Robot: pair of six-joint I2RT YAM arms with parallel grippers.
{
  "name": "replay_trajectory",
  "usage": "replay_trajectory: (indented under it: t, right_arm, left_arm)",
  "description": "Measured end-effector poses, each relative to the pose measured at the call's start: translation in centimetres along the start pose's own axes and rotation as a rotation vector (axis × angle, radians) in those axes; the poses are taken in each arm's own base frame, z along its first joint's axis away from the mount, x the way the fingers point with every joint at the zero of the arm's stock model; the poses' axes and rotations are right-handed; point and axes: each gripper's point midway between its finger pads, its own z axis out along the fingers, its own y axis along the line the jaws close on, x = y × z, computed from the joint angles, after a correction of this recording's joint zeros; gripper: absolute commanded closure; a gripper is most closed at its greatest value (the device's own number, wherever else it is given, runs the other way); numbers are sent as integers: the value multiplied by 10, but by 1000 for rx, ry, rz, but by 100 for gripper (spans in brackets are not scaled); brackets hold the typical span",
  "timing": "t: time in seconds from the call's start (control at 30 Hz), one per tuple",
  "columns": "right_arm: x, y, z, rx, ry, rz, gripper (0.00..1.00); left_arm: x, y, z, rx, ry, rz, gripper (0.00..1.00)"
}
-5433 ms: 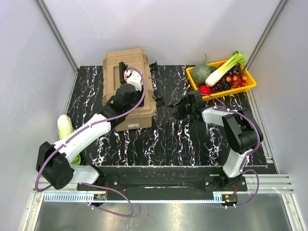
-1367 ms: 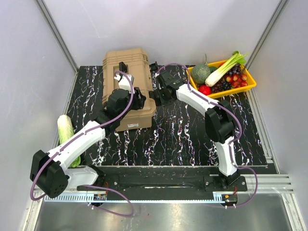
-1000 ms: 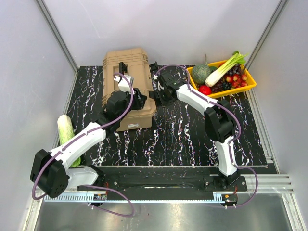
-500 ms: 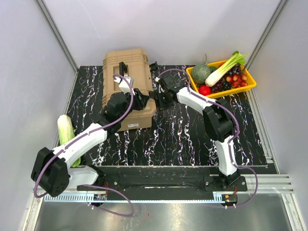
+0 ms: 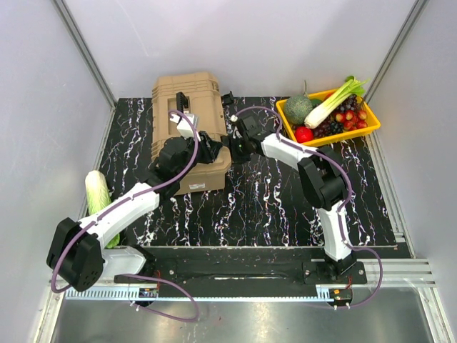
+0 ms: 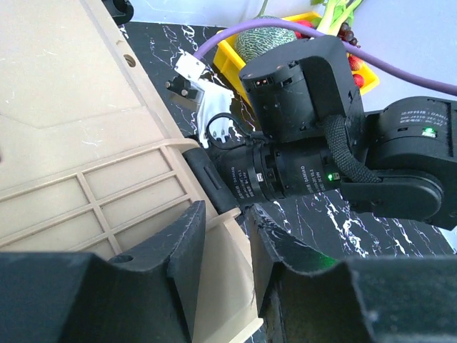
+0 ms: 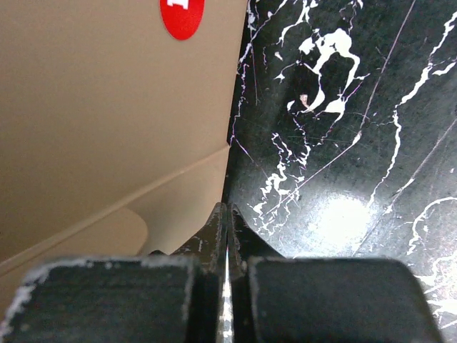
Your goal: Pack the tool kit
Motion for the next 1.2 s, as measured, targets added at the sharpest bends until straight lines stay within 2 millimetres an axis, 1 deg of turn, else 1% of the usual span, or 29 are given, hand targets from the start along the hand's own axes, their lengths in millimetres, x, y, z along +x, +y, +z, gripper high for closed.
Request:
replay_trajectory:
  t: [0.17, 0.27, 0.3, 0.37, 0.4, 0.43, 0.53, 0.57, 0.6, 0.67, 0.77, 0.8, 0.87, 0.93, 1.0, 1.07, 1.13, 1.2]
  right_arm:
    - [6, -4, 4, 4, -2, 30, 100]
    - [9, -6, 2, 22, -17, 50, 100]
    - [10, -6, 1, 35, -24, 56, 100]
    - [14, -5, -5, 54, -36, 58, 100]
    - [15, -4, -10, 63, -46, 57, 100]
    - [15, -1, -16, 65, -56, 55, 99]
    - [6, 4, -42, 73, -116, 58, 95]
    - [1, 5, -52, 74, -140, 64, 93]
    - [-4, 4, -63, 73, -166, 72, 89]
    - [-17, 0, -83, 80, -222, 93, 84]
    - [-37, -14, -112, 104, -303, 134, 69]
    - [-42, -18, -119, 107, -322, 146, 65]
    - [-51, -25, -128, 118, -355, 158, 50]
    - [-54, -27, -131, 120, -366, 161, 43]
    - [-54, -22, -131, 100, -362, 147, 40]
    - [-57, -15, -132, 66, -360, 136, 40]
    - [-66, -3, -136, 24, -369, 122, 41]
    - [-82, 14, -143, -34, -397, 99, 44]
  left_arm:
    - [-2, -1, 0, 5, -1, 0, 61]
    - [-8, -5, -4, 8, -1, 4, 55]
    - [-9, -6, -6, 6, 8, 6, 52]
    - [-12, -7, -12, -2, 30, 15, 37]
    - [-13, -8, -17, -8, 45, 19, 33]
    - [-12, -6, -22, -22, 72, 27, 27]
    - [-15, -2, -36, -63, 116, 58, 13]
    - [-18, 3, -39, -89, 132, 70, 9]
    - [-20, 9, -43, -115, 147, 79, 6]
    - [-27, 17, -49, -154, 164, 88, 1]
    - [-52, 35, -56, -219, 130, 91, 1]
    - [-60, 41, -58, -238, 111, 90, 1]
    - [-79, 54, -66, -282, 71, 84, 1]
    - [-92, 68, -73, -324, 39, 70, 1]
    - [-100, 83, -79, -367, 20, 48, 1]
    - [-103, 103, -84, -411, 20, 3, 2]
    - [-101, 124, -87, -454, 34, -48, 4]
    - [-95, 142, -88, -480, 61, -97, 7]
